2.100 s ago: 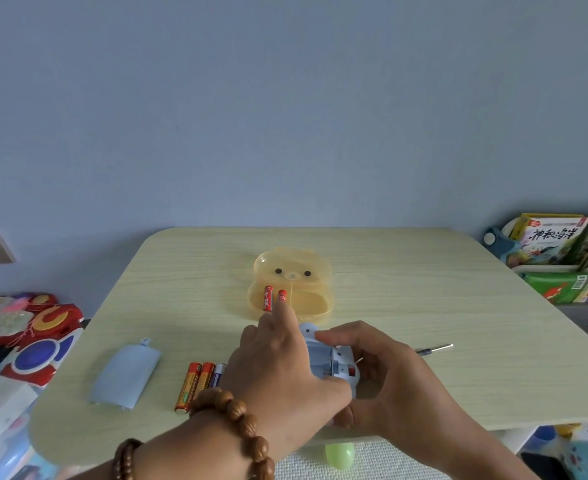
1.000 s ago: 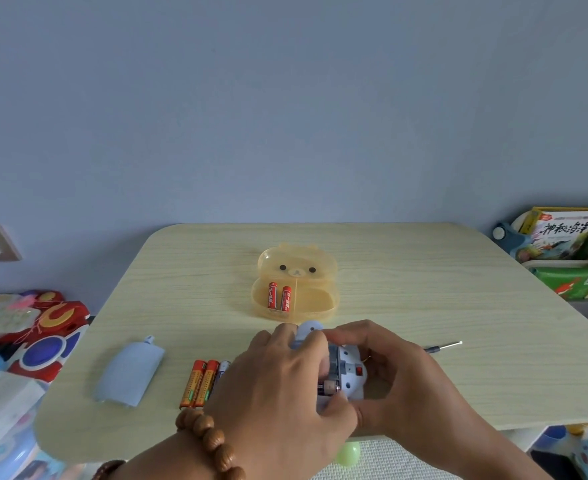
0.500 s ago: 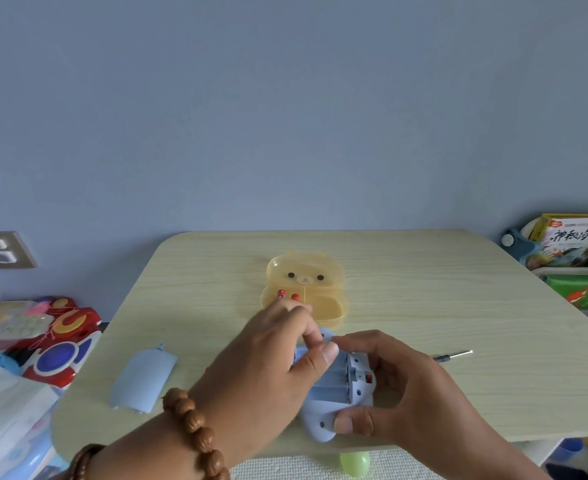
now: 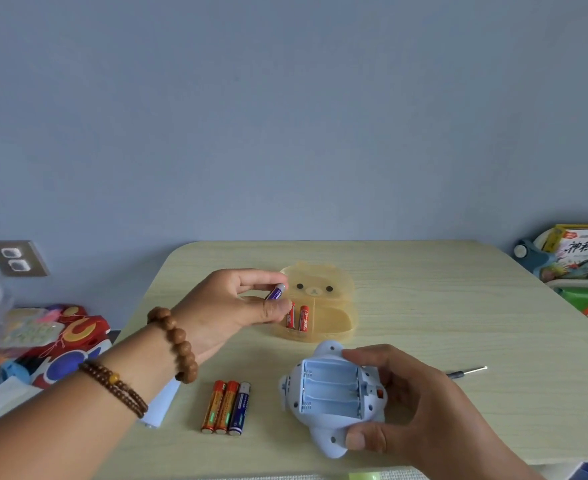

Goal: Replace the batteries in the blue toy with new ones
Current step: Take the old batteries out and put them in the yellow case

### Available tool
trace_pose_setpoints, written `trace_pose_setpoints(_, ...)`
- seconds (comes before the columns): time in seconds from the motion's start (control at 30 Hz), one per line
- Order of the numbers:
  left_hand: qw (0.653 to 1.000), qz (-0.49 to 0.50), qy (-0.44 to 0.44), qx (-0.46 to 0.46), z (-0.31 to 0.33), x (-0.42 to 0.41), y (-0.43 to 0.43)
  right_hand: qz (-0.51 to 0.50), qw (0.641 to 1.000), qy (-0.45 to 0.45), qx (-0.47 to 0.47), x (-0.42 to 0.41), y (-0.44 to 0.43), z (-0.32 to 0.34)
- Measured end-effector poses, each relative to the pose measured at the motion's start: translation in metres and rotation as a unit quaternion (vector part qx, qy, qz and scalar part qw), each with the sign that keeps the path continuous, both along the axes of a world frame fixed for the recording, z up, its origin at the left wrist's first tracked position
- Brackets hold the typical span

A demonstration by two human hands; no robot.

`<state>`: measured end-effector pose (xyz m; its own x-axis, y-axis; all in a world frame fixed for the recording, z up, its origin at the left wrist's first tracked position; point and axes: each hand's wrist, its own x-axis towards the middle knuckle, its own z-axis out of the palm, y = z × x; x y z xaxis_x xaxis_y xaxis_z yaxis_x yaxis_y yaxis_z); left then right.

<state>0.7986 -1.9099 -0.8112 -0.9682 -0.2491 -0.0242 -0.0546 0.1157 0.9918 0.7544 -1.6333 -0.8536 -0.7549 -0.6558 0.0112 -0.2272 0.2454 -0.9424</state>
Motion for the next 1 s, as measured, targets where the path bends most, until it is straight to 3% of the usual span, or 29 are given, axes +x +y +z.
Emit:
trace_pose_setpoints(0.13, 0.984, -0.027, -0.021, -0.173, 0.006, -0.002, -0.011, 0.001, 1.0, 0.004, 0.007, 0.001, -0.001, 0.002)
trace_pose_setpoints(0.23, 0.943, -0.015, -0.004, -0.333, 0.012, -0.009, -0.016, -0.006, 1.0, 0.003, 0.004, 0.001, -0.002, 0.001)
trace_pose_setpoints(0.3, 0.921, -0.016, -0.002, -0.39, 0.013, -0.013, -0.016, -0.005, 1.0, 0.006, 0.007, 0.001, -0.001, 0.001)
trace_pose_setpoints(0.53, 0.89, -0.038, -0.026, -0.454, 0.004, -0.025, -0.015, 0.002, 1.0, -0.004, 0.011, 0.001, -0.001, 0.003)
trace_pose_setpoints(1.0, 0.886, -0.052, -0.005, -0.461, 0.017, -0.006, -0.018, -0.001, 1.0, -0.01, -0.013, 0.002, -0.001, 0.0)
